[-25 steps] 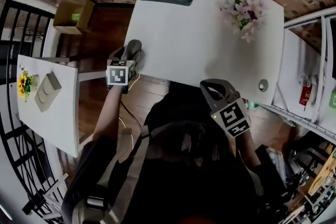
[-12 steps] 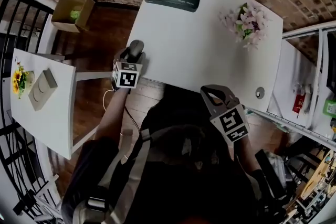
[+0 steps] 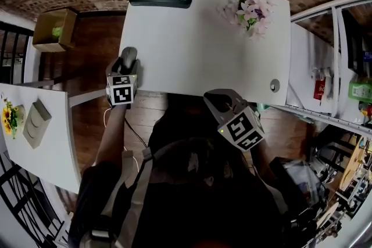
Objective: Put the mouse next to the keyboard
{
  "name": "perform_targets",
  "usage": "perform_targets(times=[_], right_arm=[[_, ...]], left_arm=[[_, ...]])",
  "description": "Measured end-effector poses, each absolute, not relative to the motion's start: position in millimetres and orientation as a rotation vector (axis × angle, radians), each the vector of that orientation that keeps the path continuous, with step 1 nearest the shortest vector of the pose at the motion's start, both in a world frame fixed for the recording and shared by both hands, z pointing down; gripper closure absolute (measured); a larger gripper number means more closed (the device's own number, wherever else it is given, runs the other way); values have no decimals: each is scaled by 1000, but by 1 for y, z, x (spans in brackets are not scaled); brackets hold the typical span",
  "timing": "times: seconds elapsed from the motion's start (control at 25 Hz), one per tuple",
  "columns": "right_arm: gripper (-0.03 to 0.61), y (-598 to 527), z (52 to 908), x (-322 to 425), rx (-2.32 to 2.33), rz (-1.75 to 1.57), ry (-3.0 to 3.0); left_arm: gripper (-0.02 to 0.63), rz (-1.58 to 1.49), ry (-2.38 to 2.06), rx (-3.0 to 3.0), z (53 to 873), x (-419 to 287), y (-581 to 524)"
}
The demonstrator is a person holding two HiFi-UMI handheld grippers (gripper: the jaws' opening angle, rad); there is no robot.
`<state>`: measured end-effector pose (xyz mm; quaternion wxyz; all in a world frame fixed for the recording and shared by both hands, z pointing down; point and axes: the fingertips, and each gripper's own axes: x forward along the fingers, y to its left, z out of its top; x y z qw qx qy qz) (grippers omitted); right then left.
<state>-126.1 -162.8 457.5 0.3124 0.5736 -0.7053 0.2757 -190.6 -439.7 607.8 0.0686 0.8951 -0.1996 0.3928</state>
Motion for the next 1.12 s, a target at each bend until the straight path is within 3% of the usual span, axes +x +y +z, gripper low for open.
perform_targets(times=[1.12], right_arm=[[572, -118, 463, -100, 1527, 741, -1882]], left_arm=[[345, 1240, -694, 2688, 610, -171, -418]])
